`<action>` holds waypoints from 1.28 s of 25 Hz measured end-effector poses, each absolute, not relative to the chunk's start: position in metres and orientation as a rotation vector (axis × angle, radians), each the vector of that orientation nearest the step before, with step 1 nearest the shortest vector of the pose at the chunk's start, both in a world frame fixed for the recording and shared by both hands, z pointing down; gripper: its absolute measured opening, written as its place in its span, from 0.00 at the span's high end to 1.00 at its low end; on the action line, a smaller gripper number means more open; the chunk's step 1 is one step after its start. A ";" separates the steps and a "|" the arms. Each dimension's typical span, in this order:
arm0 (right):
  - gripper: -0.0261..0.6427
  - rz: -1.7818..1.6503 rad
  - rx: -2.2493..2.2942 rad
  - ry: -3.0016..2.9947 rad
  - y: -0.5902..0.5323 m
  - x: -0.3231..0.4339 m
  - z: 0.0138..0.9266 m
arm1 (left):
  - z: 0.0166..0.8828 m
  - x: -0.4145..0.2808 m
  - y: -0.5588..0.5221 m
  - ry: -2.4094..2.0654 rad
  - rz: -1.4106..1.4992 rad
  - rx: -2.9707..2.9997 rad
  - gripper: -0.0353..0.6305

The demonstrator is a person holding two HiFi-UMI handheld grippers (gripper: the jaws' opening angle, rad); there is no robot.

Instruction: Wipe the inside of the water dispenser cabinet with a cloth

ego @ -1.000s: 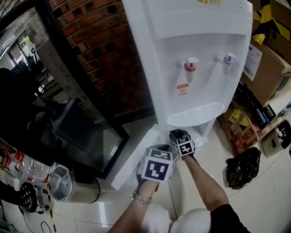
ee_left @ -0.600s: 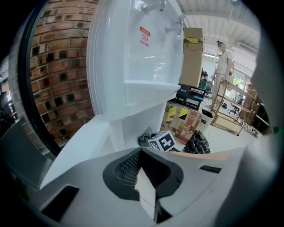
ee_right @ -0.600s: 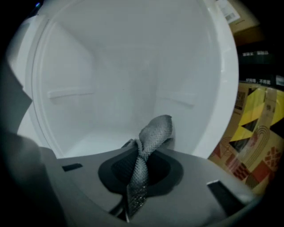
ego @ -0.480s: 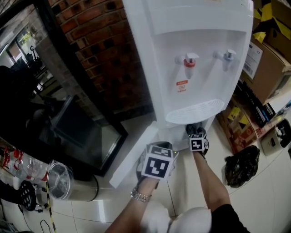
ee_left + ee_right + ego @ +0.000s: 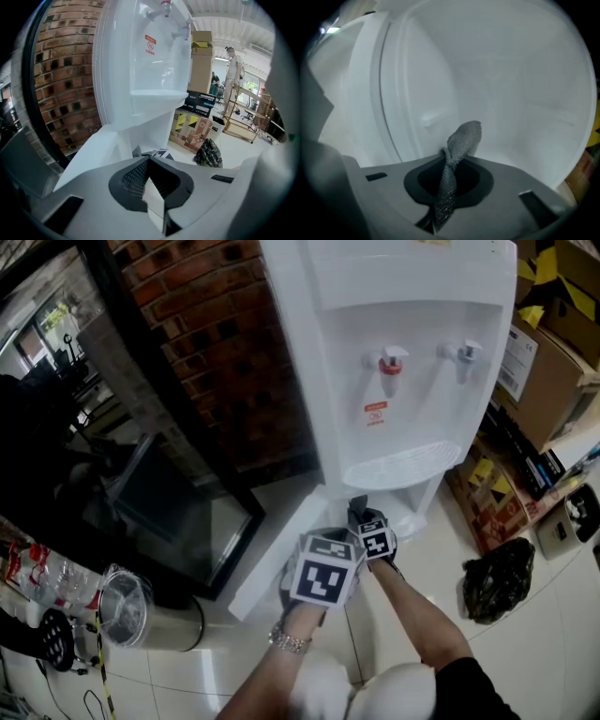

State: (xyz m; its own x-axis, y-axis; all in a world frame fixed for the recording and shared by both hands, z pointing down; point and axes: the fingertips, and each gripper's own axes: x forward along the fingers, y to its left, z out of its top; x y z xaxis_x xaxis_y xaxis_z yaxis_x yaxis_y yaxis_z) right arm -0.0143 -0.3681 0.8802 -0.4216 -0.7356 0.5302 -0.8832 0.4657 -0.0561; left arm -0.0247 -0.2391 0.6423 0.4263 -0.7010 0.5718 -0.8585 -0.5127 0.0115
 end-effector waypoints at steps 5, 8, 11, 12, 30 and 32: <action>0.91 0.418 1.505 -2.080 -0.376 0.063 0.893 | 0.641 -0.023 -0.241 -1.344 0.721 2.386 0.94; 0.91 0.471 1.642 -1.977 -0.377 0.117 0.896 | 0.643 -0.013 -0.241 -1.316 0.719 2.404 0.94; 0.91 0.509 1.713 -1.941 -0.375 0.143 0.898 | 0.647 -0.003 -0.242 -1.289 0.723 2.417 0.94; 0.91 0.518 1.724 -1.942 -0.374 0.147 0.898 | 0.649 -0.001 -0.242 -1.282 0.725 2.416 0.94; 0.92 0.730 1.717 -2.021 -0.232 0.123 0.613 | 0.502 0.028 -0.179 -1.309 0.736 2.313 0.94; 0.92 0.737 1.734 -2.018 -0.220 0.122 0.543 | 0.435 0.026 -0.175 -1.310 0.706 2.308 0.94</action>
